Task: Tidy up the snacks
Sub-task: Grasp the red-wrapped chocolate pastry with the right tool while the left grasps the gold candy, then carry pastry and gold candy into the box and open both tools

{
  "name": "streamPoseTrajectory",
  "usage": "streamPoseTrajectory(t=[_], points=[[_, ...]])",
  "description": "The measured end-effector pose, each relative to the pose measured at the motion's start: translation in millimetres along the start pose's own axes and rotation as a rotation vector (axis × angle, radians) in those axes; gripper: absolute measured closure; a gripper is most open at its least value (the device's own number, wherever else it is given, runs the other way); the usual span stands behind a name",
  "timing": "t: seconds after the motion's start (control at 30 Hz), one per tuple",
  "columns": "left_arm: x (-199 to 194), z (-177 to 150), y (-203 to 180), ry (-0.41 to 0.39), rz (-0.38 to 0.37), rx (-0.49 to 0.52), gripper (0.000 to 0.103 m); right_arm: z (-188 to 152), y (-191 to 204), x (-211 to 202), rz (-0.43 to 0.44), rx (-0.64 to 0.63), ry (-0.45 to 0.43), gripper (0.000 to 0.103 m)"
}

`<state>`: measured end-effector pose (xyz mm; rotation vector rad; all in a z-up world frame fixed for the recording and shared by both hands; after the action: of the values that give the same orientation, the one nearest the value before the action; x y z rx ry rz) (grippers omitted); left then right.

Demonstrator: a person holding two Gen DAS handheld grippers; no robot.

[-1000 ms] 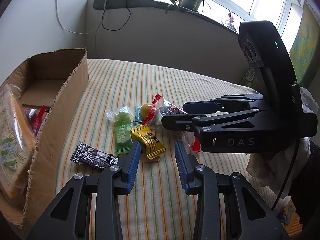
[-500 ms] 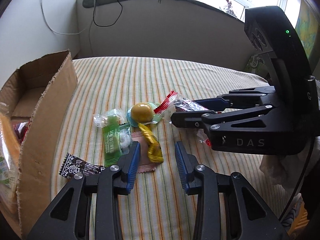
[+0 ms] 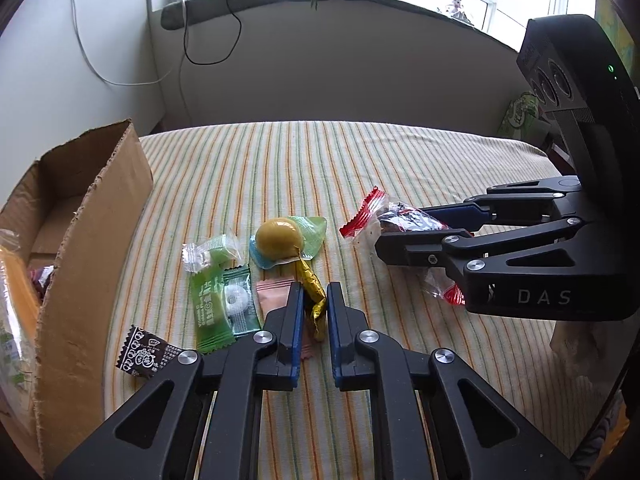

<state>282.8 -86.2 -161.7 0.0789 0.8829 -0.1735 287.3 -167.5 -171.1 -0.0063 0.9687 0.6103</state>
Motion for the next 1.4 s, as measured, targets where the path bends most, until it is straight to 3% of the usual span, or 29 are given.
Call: streamPoseTrajectory(t=[0.37,0.7,1.07,1.4], points=[[-34.3,-0.2,6.3,-0.041,-0.065,-0.056,0.093,-0.7,19.7,-27.3,-0.008,-0.009,-0.039,0.068],[-69.6,18.5,30.0,-0.117,-0.091,-0.102,0.093,27.8,59.6,-44.5,-0.008,-0.049,-0.079,0.068],[-95.0,35.5,112.5,-0.178,-0.044,-0.212,0.093,82.7,121.6,-20.9,0.025,-0.101,-0.105,0.068],[-89.9,36.0,188.7,-0.164,0.031,-0.289,0.093,124.9,154.0,23.7,0.062,-0.095,-0.085,0.068]])
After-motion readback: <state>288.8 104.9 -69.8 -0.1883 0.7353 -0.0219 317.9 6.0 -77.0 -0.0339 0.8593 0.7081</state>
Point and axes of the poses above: each gripper's, at about its wrist camera, not at the fingertips, and x roughly the way its jaws point, y to its left, z to its top, the point moved 9 cm from there along x, roughly the way its jaws point, and after that the axes turned 6 degrees about z, right-handed, at the moved point
